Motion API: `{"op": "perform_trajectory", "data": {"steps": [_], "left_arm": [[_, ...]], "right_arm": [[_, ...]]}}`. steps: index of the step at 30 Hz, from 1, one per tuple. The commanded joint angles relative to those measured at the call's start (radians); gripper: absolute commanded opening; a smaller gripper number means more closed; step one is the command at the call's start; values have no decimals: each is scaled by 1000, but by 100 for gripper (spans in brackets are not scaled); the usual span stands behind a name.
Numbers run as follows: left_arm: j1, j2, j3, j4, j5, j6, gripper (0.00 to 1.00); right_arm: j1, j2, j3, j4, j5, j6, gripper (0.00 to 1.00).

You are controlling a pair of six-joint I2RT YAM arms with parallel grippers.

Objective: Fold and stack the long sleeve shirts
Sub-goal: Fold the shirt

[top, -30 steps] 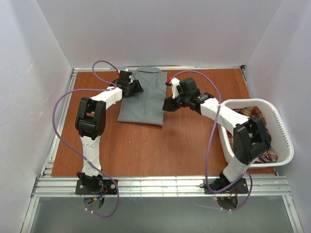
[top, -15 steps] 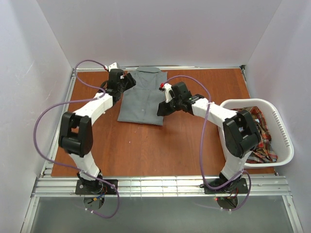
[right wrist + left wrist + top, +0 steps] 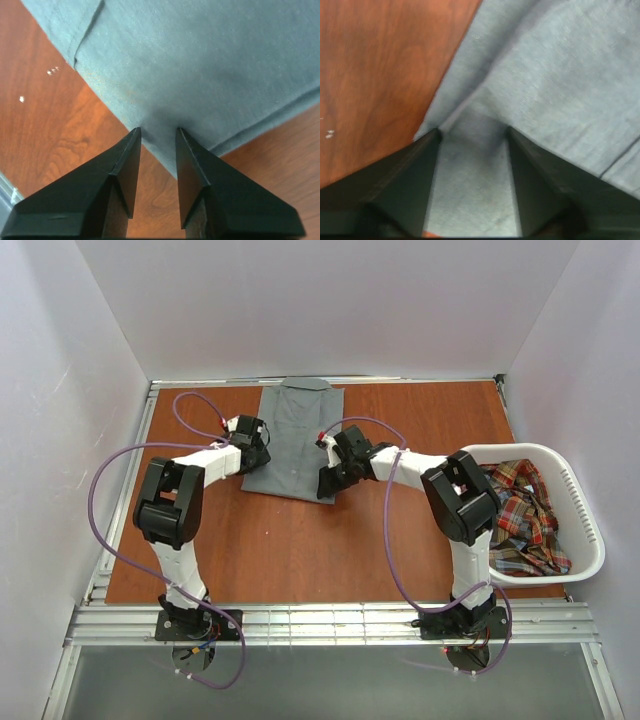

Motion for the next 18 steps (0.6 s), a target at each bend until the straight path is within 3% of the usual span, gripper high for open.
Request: {"op": "perform_trajectory", "data": {"steps": [1,4,10,14,18], "left_arm": [[6,-1,-77,-163,27,-53,46],[6,-83,-198,-181,73,-97,37],[-27,-395,-495,-210,181,-194,36],[-54,-672,-641,-267,252,-243,55],[-54,-829,-579,-313,193,-229,81]], "right_arm": [[-1,-20,-51,-62,-18,38,24],[1,-60,-135,-90,-13,37,23],[2,-218,-314,-138,7,-1,22],[10,-341,-388,-182,-2,-21,25],[12,-470,-364,-185,-21,-2,42]]}}
